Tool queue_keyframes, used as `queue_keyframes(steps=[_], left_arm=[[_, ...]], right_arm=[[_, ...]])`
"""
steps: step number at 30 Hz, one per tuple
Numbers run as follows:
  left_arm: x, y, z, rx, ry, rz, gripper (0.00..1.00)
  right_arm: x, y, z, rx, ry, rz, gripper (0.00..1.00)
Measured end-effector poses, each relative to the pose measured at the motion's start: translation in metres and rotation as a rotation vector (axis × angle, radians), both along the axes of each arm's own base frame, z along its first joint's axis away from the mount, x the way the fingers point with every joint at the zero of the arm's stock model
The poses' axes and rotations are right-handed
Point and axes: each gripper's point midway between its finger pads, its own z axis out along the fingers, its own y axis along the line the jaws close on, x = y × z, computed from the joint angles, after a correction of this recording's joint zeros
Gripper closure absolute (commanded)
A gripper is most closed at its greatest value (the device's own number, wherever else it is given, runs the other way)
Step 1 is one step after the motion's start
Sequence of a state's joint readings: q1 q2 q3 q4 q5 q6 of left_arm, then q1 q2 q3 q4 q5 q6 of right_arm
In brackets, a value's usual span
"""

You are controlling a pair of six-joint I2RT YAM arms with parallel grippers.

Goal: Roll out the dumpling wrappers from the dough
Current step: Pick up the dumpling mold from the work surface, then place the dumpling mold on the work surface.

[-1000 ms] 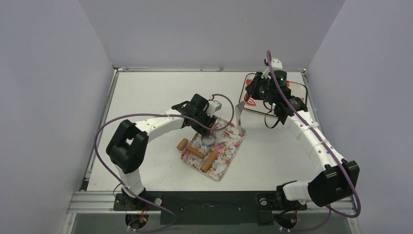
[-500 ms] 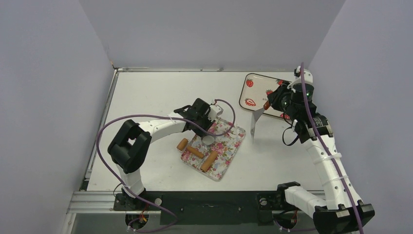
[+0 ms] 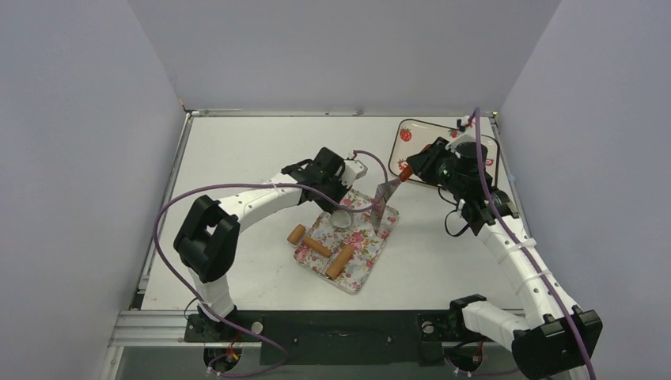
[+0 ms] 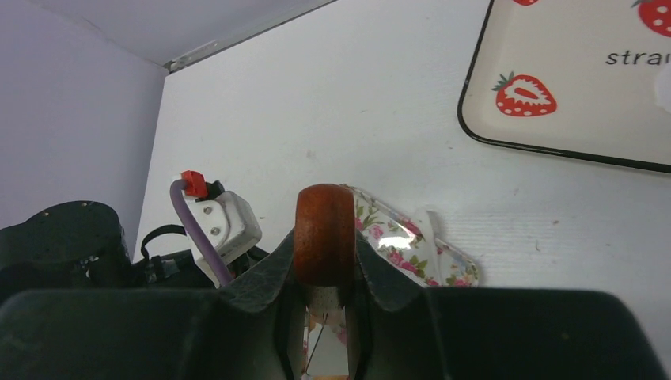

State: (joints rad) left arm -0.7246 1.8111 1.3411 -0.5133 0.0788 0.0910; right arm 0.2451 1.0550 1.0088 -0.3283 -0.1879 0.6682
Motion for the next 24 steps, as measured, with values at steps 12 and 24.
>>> queue_keyframes(steps=[12, 24], left_arm=[[-0.012, 0.004, 0.005, -0.051, 0.053, -0.034, 1.00], [-0.018, -0.008, -0.007, -0.145, 0.137, -0.102, 0.61]], right_arm=[[0.013, 0.019, -0.021, 0.029, 0.011, 0.034, 1.00], [0.007, 0.031, -0.027, -0.114, -0.021, 0.154, 1.00]])
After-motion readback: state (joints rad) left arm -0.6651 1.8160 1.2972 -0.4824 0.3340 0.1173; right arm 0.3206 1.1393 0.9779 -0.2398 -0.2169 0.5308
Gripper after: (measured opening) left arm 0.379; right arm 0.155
